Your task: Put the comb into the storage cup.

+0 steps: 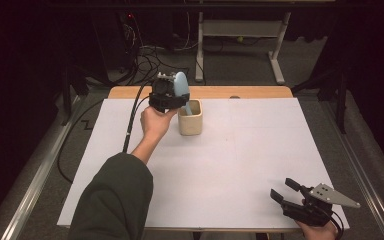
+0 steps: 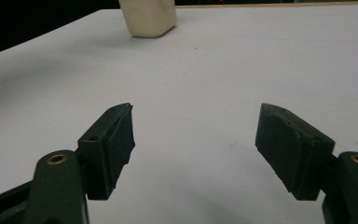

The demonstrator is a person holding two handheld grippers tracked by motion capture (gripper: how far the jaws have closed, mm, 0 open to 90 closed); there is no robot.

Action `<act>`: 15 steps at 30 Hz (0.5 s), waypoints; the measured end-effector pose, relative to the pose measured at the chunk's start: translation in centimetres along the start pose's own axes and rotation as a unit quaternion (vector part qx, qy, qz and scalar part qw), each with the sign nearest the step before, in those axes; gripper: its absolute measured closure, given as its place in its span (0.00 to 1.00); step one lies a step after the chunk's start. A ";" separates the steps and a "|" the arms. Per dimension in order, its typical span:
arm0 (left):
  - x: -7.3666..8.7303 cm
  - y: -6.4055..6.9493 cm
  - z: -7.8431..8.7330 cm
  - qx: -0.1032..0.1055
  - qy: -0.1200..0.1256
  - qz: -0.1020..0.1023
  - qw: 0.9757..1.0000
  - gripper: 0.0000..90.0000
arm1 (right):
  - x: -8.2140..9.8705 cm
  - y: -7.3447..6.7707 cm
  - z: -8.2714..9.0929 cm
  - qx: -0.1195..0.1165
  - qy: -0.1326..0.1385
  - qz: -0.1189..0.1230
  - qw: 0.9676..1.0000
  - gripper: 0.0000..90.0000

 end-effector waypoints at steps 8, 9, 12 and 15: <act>0.4 -0.1 -0.4 -0.001 -0.006 0.000 1.000 0.56 | 0.0 0.0 0.0 -0.001 -0.001 0.000 1.000 0.32; 0.4 -0.1 -0.5 -0.001 -0.006 0.000 1.000 0.56 | 0.0 0.0 0.0 -0.001 0.000 0.000 1.000 0.32; 0.5 -0.1 -0.5 0.000 -0.008 0.000 1.000 0.56 | 0.0 0.0 0.0 -0.001 0.000 0.000 1.000 0.32; 0.6 0.0 -0.6 -0.001 -0.009 -0.002 1.000 0.56 | 0.0 0.0 0.0 -0.002 0.000 -0.001 1.000 0.32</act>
Point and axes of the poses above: each handheld gripper's, and its own axes: z roughly backward along the jaws, x roughly out of its underside, y roughly to its right, the point moved 8 cm from there along -z, roughly forward along the jaws, and after that the axes turned 2 degrees about -z, right-handed, at the moved point
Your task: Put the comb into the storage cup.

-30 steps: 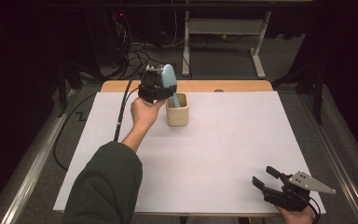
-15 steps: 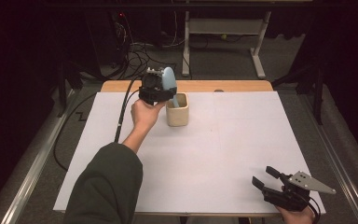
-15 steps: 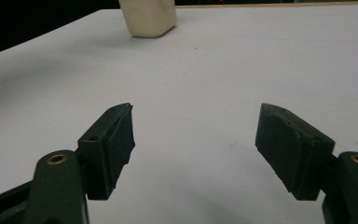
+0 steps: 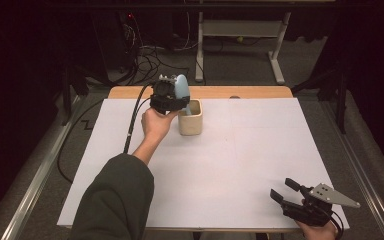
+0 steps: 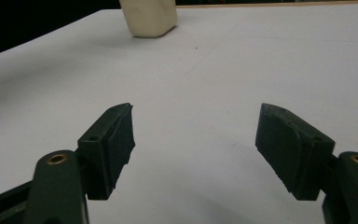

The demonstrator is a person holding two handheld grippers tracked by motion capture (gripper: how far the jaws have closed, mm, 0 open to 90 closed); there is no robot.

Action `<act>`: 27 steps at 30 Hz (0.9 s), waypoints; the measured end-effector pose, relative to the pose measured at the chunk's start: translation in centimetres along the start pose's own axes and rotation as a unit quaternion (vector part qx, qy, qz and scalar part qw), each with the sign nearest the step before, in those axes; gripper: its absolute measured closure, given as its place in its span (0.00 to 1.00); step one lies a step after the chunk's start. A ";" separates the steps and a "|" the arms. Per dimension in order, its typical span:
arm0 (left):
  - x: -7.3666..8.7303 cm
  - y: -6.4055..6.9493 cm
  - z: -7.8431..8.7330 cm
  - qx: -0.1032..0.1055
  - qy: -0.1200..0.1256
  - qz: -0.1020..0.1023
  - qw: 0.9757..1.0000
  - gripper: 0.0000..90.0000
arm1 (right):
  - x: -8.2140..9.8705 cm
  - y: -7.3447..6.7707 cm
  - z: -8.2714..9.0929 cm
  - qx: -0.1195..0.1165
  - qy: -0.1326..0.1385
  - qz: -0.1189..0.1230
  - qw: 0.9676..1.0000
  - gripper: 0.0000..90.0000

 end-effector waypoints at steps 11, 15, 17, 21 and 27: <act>0.2 0.3 -0.4 -0.003 -0.004 -0.006 1.000 0.56 | 0.0 0.0 0.0 -0.001 -0.001 0.001 1.000 0.32; 0.3 0.3 -0.6 -0.003 -0.006 -0.007 1.000 0.55 | 0.0 0.0 0.0 -0.001 -0.001 0.000 1.000 0.32; 0.4 0.4 -0.6 -0.003 -0.006 -0.008 1.000 0.55 | 0.0 0.0 0.0 -0.001 -0.001 0.001 1.000 0.32; 0.5 0.4 -0.7 -0.003 -0.007 -0.008 1.000 0.55 | 0.0 0.0 0.0 -0.001 -0.001 0.000 1.000 0.32; 0.8 0.1 -0.7 -0.004 -0.011 -0.010 1.000 0.54 | 0.0 0.0 0.0 -0.001 -0.001 0.002 1.000 0.32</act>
Point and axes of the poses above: each handheld gripper's, and its own axes: z roughly backward along the jaws, x roughly out of its underside, y roughly to its right, the point moved 8 cm from there along -z, roughly forward along the jaws, and after that the axes turned 2 degrees about -z, right-handed, at the moved point
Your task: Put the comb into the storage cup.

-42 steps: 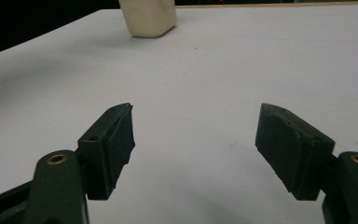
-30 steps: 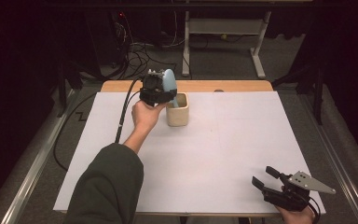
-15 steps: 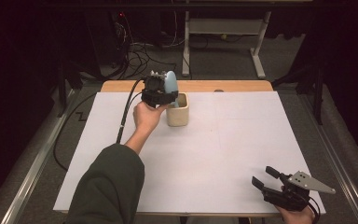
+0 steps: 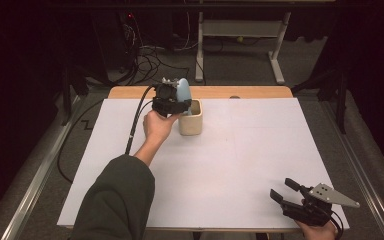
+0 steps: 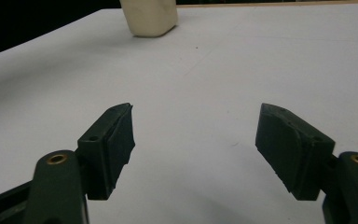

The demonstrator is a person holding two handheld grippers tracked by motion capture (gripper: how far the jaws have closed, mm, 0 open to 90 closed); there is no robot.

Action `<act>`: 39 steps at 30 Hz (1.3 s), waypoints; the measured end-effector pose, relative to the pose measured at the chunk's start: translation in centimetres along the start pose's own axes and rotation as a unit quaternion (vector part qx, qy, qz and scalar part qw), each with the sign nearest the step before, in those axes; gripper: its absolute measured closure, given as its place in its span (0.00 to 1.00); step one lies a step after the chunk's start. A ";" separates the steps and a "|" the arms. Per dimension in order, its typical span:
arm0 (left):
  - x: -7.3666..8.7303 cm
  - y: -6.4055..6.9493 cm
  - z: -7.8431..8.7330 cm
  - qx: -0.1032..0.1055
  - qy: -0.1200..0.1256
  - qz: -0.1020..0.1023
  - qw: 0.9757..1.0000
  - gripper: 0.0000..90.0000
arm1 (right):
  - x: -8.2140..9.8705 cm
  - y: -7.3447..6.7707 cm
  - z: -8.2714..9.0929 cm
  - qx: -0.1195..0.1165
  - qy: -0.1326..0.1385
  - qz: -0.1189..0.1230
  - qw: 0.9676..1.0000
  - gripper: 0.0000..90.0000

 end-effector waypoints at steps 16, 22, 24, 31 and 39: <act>0.4 -0.7 0.6 -0.023 -0.007 -0.004 1.000 0.47 | 0.0 -0.1 0.0 -0.001 0.000 -0.002 1.000 0.32; 0.7 -1.3 0.5 -0.019 -0.006 0.007 1.000 0.39 | 0.0 0.0 -0.1 0.000 0.000 -0.001 1.000 0.32; 0.9 -1.5 0.5 -0.016 -0.007 0.009 1.000 0.37 | 0.0 0.0 -0.1 -0.001 -0.001 -0.001 1.000 0.32; 1.6 -2.2 0.7 -0.014 -0.006 0.022 1.000 0.34 | 0.0 0.0 0.0 -0.001 -0.001 -0.002 1.000 0.32; 2.0 -2.4 1.2 -0.004 -0.001 0.022 1.000 0.33 | 0.0 0.0 0.0 0.000 0.000 -0.003 1.000 0.31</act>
Point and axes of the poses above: each handheld gripper's, and its own axes: z roughly backward along the jaws, x roughly out of its underside, y roughly to its right, the point moved 8 cm from there along -z, roughly forward along the jaws, and after that the axes turned 2 degrees about -z, right-handed, at the moved point
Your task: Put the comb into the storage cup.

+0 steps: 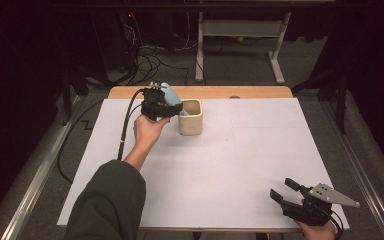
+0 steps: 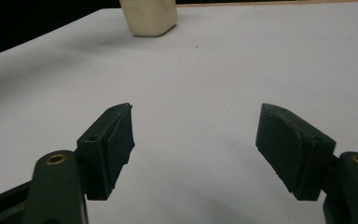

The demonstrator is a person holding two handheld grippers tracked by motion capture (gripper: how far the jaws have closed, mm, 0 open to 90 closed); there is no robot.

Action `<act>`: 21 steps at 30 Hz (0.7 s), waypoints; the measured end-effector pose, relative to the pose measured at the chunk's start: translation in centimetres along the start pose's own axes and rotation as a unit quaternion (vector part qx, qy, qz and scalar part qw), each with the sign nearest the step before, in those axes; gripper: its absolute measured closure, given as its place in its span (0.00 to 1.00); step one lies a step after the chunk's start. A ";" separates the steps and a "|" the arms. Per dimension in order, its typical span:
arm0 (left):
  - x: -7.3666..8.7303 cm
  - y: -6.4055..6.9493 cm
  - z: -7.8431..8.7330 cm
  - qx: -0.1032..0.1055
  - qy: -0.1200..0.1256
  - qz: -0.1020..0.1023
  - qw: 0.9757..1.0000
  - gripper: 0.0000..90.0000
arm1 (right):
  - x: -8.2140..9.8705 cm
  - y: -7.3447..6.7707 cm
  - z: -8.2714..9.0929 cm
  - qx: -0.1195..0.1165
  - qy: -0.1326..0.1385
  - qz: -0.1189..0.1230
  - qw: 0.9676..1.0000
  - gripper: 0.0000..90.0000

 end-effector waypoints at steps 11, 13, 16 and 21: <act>0.3 0.2 0.5 -0.008 0.005 -0.029 1.000 0.32 | 0.0 0.0 0.0 0.000 0.000 -0.002 1.000 0.31; 0.3 0.2 0.6 -0.010 0.004 -0.032 0.999 0.31 | 0.0 0.0 0.0 0.000 -0.001 -0.001 1.000 0.31; 0.3 0.2 0.7 -0.010 0.007 -0.033 0.999 0.31 | 0.0 0.0 0.0 0.000 -0.001 -0.001 1.000 0.31; 0.3 0.2 0.9 -0.008 0.011 -0.035 0.999 0.31 | 0.0 0.0 0.0 0.000 -0.001 -0.001 1.000 0.31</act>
Point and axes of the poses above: each handheld gripper's, and its own axes: z roughly backward along the jaws, x roughly out of its underside, y roughly to its right, the point moved 8 cm from there along -z, roughly forward along the jaws, and after that the axes turned 2 degrees about -z, right-handed, at the moved point
